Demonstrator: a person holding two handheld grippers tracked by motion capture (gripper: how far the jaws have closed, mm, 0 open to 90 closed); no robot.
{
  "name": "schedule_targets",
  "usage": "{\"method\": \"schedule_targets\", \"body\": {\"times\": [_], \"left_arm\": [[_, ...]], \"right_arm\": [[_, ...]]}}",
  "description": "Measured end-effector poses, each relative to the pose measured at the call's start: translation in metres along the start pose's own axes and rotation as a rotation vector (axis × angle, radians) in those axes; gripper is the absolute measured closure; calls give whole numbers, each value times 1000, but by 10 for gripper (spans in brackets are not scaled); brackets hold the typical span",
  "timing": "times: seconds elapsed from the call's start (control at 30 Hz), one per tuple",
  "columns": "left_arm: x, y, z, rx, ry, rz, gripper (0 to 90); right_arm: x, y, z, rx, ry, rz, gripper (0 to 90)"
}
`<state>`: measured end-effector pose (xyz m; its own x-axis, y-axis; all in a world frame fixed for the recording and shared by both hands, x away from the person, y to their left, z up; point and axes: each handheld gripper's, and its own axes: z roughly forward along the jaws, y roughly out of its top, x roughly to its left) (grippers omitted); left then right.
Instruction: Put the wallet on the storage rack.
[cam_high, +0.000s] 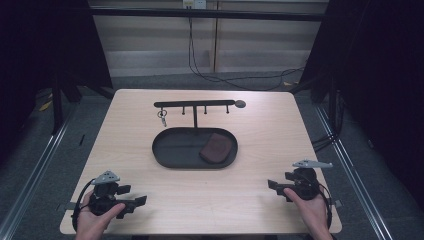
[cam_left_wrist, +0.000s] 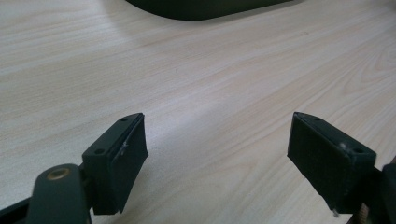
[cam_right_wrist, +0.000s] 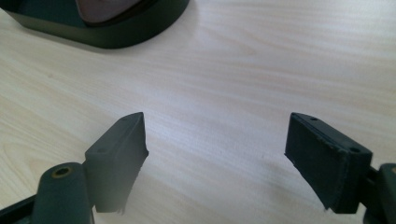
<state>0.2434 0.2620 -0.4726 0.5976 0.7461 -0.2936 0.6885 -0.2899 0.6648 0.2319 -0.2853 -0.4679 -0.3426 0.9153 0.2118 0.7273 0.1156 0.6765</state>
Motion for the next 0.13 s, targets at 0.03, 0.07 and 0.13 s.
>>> {"method": "schedule_targets", "body": {"times": [0.03, 0.07, 0.13], "left_arm": [[0, 0, 0, 2, 0, 11, 196], [0, 0, 0, 2, 0, 11, 196], [-1, 0, 0, 0, 0, 16, 196]], "right_arm": [[0, -1, 0, 3, -10, -5, 199], [-1, -2, 0, 1, -16, -8, 198], [-2, -3, 1, 5, -21, -4, 197]]}}
